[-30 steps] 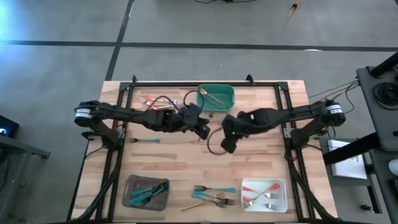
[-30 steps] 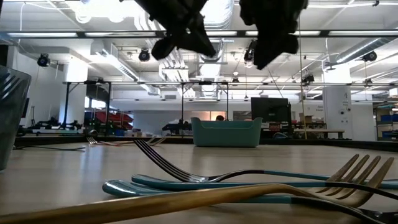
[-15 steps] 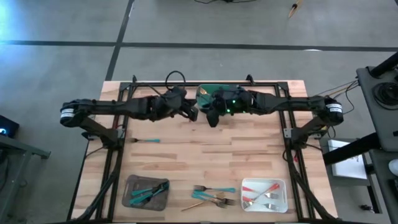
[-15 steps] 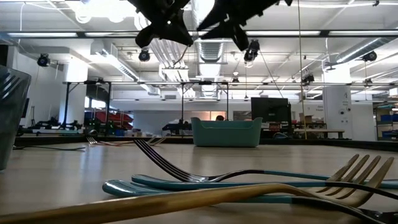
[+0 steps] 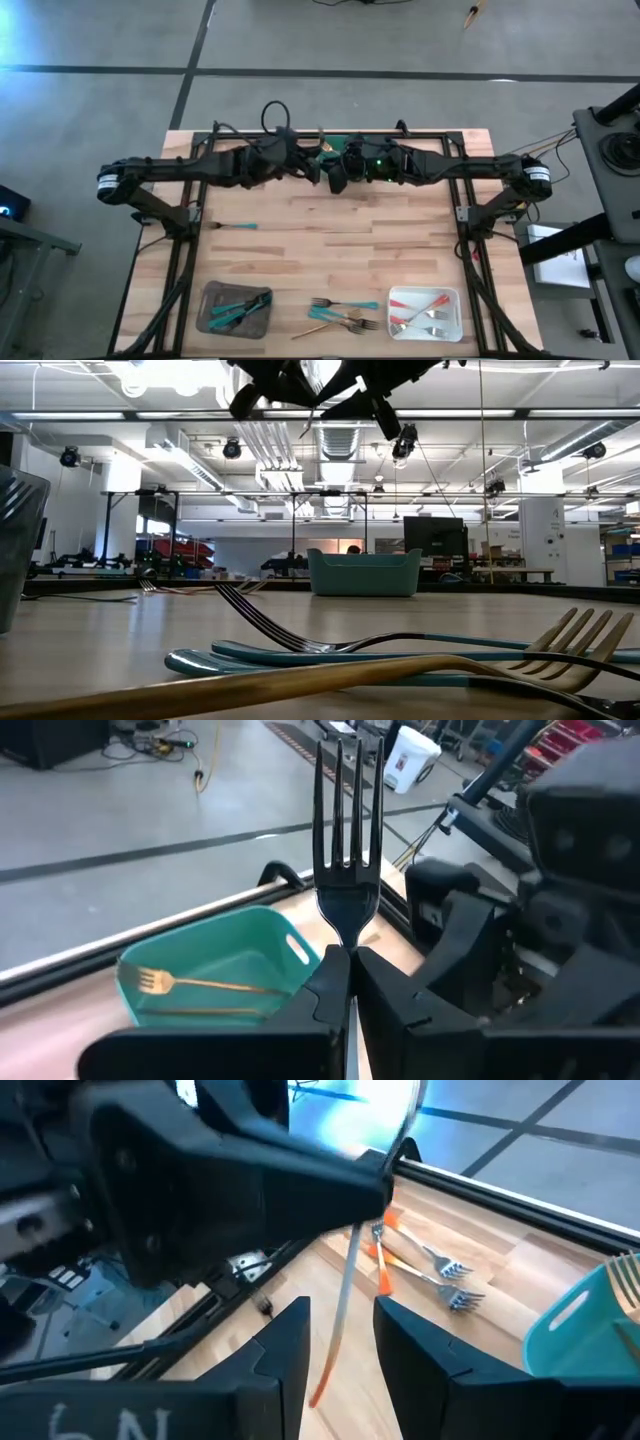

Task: Sort silverware by color (type)
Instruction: Put the orange fork into the white bin

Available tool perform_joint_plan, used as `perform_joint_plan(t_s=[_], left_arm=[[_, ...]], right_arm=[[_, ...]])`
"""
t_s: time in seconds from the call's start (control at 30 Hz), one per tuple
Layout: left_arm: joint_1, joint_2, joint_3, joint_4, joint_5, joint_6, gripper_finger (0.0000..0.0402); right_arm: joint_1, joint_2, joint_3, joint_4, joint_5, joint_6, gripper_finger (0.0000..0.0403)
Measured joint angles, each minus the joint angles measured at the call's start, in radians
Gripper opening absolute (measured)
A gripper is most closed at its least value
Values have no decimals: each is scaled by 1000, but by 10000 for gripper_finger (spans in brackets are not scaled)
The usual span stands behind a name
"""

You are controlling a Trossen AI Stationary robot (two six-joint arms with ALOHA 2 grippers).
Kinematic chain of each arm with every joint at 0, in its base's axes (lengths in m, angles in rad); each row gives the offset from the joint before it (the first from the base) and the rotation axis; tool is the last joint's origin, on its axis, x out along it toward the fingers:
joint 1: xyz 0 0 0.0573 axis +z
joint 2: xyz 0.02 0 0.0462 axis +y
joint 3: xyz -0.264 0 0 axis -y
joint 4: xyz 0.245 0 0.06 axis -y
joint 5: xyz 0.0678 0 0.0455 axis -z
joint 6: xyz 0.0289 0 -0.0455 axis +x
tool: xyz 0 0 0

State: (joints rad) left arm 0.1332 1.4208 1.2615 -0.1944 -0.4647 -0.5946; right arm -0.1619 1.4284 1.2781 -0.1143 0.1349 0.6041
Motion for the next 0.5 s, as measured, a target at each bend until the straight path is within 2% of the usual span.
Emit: perform_joint_plan(t_s=[0.5], left_arm=[[20,1,21,1,4,10,0]], right_arm=[[0,0,2,0,32,-1,162]])
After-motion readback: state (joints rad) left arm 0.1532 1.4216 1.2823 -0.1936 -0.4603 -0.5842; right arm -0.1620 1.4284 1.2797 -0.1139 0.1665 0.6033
